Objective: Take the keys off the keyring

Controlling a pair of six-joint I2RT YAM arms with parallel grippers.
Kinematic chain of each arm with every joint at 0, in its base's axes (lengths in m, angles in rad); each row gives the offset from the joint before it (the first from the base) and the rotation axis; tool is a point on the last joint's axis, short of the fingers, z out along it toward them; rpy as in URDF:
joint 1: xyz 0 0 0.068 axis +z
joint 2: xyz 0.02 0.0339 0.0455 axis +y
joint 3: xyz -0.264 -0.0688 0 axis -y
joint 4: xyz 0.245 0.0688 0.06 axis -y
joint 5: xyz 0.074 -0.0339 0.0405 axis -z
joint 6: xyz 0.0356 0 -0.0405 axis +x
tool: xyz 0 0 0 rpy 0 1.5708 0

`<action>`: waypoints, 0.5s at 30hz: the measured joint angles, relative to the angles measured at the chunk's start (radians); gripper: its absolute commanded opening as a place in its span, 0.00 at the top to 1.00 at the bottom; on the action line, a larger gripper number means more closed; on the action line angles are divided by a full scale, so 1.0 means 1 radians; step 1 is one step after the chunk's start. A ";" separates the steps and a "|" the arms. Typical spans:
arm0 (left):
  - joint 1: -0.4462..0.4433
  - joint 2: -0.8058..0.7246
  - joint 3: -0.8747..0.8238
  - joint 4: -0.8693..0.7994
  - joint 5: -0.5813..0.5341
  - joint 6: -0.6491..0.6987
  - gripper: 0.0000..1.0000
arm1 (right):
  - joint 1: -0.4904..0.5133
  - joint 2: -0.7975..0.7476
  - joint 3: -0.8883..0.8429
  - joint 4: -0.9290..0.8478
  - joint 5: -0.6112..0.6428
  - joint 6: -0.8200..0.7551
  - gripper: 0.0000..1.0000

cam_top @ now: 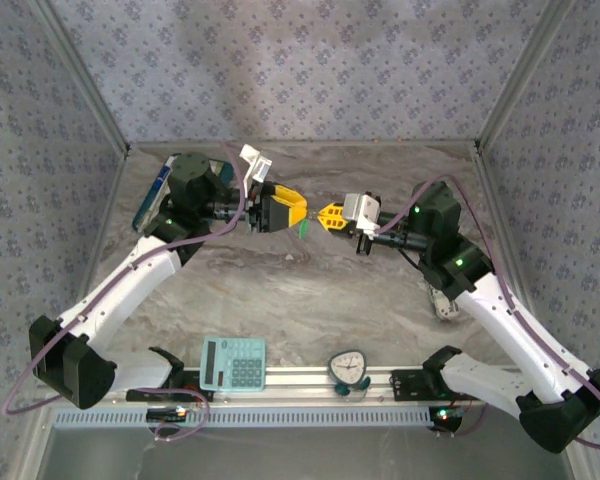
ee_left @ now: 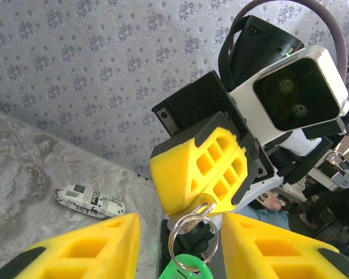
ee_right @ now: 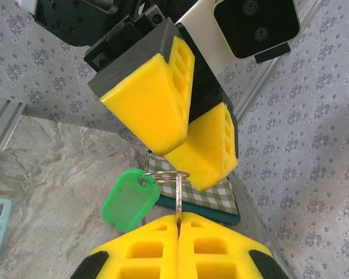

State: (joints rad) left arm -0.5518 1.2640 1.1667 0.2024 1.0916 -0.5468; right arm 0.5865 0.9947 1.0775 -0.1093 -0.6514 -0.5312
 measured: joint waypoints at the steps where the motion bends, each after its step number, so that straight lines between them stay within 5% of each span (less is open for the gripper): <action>1: 0.000 0.000 0.000 0.000 0.000 0.000 0.53 | 0.000 0.000 0.000 0.000 0.000 0.000 1.00; 7: -0.019 0.000 0.011 -0.005 0.010 0.001 0.52 | 0.000 0.000 0.000 0.000 0.000 0.000 1.00; 12: -0.024 0.000 0.019 -0.008 0.019 0.007 0.70 | 0.000 0.000 0.000 0.001 0.000 0.003 1.00; 15: -0.024 0.000 0.019 -0.014 0.017 0.008 0.72 | 0.001 0.000 0.000 0.001 -0.005 0.003 1.00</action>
State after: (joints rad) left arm -0.5762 1.2644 1.1862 0.1886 1.1084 -0.5388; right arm 0.5877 0.9943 1.0775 -0.1085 -0.6559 -0.5282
